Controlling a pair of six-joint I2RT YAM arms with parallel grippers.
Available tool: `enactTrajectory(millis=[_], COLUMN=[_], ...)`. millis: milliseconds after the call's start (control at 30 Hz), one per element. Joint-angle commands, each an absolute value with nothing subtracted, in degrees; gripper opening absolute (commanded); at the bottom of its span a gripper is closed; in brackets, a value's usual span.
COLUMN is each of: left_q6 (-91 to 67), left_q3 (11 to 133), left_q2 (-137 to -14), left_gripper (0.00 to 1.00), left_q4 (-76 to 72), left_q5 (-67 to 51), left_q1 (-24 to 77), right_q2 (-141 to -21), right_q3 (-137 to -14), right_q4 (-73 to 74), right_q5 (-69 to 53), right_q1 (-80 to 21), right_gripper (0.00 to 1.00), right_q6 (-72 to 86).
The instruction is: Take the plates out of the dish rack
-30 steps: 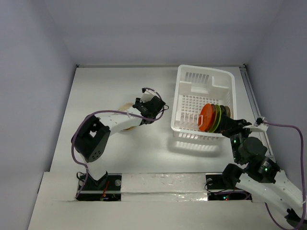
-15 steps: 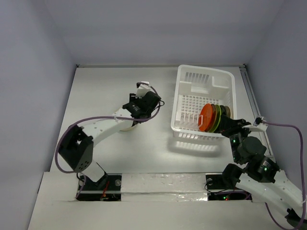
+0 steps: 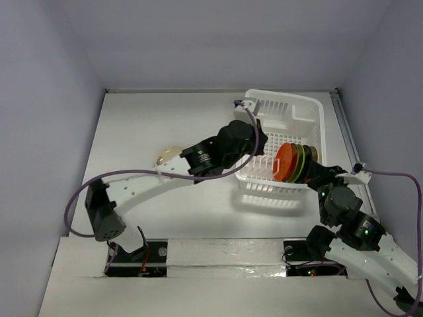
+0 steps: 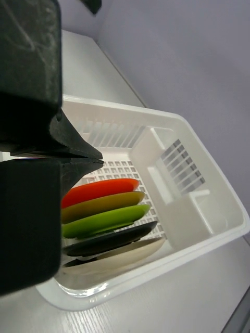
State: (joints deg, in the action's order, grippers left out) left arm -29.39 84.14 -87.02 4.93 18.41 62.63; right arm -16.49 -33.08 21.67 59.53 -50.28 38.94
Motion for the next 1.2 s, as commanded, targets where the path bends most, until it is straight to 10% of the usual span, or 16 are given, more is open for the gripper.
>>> enactTrajectory(millis=[0, 367, 1167], left_q6=[-30.8, -29.5, -27.3], left_q3=[89.9, 110.8, 117.7], left_q2=[-95.7, -116.4, -126.3], left_gripper=[0.08, 0.36, 0.29], left_q4=[2.7, 8.9, 13.8], left_q5=[14.1, 15.6, 22.7], left_q1=[63.8, 67.0, 68.0], right_q2=[-14.3, -11.0, -9.7], right_q3=[-37.2, -36.6, -34.5], right_q4=[27.5, 28.0, 23.3], right_q5=[66.6, 66.4, 62.1], right_q1=[-50.4, -50.4, -50.4], right_gripper=[0.0, 0.19, 0.19], right_q6=[43.7, 44.2, 40.3])
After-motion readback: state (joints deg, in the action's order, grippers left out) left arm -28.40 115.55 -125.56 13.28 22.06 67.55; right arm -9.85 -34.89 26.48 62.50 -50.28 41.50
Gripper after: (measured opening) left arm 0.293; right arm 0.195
